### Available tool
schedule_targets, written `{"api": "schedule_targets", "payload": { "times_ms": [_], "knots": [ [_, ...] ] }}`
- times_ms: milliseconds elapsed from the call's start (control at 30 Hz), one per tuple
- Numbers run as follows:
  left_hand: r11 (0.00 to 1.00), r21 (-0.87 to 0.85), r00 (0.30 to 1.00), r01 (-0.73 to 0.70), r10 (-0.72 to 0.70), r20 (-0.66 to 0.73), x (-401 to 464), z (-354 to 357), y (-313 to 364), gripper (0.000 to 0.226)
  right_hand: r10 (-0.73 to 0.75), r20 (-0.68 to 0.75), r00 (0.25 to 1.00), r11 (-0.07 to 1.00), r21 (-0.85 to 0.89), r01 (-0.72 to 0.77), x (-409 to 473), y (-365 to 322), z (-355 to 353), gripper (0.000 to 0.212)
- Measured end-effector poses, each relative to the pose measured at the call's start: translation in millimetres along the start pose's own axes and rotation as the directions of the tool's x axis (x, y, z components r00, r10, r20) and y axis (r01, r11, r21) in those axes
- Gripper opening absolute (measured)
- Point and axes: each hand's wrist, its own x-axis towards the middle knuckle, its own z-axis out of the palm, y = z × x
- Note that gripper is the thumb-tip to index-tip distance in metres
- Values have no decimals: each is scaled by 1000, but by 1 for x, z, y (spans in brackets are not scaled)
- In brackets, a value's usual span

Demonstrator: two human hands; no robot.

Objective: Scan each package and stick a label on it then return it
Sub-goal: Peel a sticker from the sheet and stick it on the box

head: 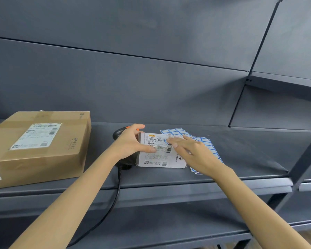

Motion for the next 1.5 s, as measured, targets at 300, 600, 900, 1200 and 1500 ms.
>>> {"api": "schedule_targets", "payload": {
  "times_ms": [300, 600, 900, 1200, 1500],
  "knots": [
    [998, -40, 997, -57, 55, -49, -3, 2, 2, 99, 253, 0, 967, 831, 512, -217, 6, 14, -20, 48],
    [975, -113, 982, -191, 191, -12, -18, 5, 35, 98, 195, 52, 979, 960, 197, -201, -26, 14, -57, 91],
    [957, -159, 942, -244, 273, 197, -68, 116, 60, 58, 497, 13, 868, 835, 267, -482, -199, 62, -126, 58],
    [945, 107, 864, -310, 233, 446, -131, 279, 7, 43, 850, 365, 380, 391, 46, -919, -388, 182, -19, 73],
    [846, 372, 834, -382, 142, 534, -147, 398, -54, 49, 934, 303, 188, 182, 46, -982, -428, 251, 144, 86]
  ]
}}
